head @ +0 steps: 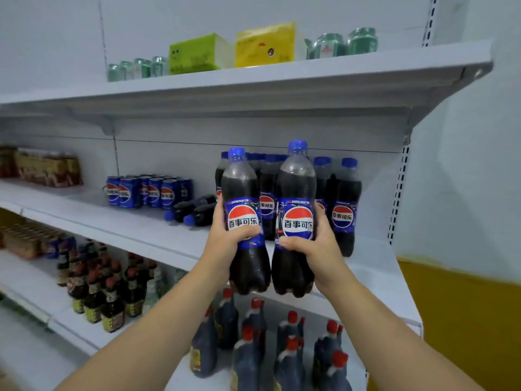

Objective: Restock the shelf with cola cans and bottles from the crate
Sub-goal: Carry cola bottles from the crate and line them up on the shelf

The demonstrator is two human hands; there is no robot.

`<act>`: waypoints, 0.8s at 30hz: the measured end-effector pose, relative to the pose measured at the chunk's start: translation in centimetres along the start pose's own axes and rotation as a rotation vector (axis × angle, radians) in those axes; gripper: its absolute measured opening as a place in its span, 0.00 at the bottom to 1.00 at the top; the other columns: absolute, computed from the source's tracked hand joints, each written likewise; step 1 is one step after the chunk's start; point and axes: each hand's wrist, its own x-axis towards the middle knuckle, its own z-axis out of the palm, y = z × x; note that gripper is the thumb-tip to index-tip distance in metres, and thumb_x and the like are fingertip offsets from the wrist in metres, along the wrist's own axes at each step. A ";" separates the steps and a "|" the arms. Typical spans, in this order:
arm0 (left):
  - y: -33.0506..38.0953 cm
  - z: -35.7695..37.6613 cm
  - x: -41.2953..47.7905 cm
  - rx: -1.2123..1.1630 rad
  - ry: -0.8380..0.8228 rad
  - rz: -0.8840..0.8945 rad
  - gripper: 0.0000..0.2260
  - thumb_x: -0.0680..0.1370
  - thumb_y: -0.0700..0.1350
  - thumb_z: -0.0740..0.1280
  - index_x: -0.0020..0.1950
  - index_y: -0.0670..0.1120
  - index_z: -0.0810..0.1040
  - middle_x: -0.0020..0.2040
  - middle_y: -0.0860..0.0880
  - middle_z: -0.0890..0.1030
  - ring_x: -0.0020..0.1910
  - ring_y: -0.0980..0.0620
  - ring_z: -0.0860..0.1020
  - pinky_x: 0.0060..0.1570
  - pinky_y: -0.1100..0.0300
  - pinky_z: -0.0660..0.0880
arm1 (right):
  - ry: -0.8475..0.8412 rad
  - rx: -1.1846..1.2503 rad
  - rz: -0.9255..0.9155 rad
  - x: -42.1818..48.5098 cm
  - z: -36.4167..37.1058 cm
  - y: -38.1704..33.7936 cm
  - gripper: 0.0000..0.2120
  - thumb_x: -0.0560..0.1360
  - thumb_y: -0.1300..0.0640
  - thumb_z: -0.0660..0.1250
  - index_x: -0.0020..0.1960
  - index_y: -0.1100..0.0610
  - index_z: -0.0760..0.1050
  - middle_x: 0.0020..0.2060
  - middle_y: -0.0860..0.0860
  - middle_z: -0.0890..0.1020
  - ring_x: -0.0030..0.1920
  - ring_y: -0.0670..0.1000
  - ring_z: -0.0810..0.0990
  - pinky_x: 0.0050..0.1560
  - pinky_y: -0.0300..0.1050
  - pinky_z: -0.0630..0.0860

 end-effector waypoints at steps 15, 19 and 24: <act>-3.8 -8.5 15.6 0.144 -0.085 0.011 0.34 0.65 0.25 0.70 0.64 0.51 0.66 0.51 0.47 0.79 0.47 0.53 0.80 0.38 0.64 0.78 | 0.050 -0.103 0.048 14.6 7.0 8.4 0.39 0.62 0.77 0.71 0.65 0.51 0.64 0.53 0.51 0.79 0.52 0.49 0.79 0.49 0.39 0.78; -4.9 -11.1 18.9 0.198 -0.183 0.046 0.35 0.64 0.25 0.72 0.65 0.49 0.65 0.50 0.50 0.78 0.43 0.59 0.81 0.37 0.68 0.76 | 0.153 -0.158 0.045 16.8 9.6 11.0 0.42 0.61 0.77 0.72 0.68 0.53 0.62 0.55 0.53 0.79 0.53 0.50 0.79 0.53 0.43 0.77; -6.9 -13.2 21.6 0.228 -0.288 0.053 0.38 0.57 0.40 0.75 0.62 0.60 0.65 0.58 0.49 0.78 0.53 0.57 0.80 0.49 0.61 0.78 | 0.273 -0.211 0.025 17.5 11.4 13.2 0.41 0.62 0.77 0.71 0.65 0.46 0.63 0.57 0.51 0.79 0.55 0.48 0.79 0.55 0.42 0.77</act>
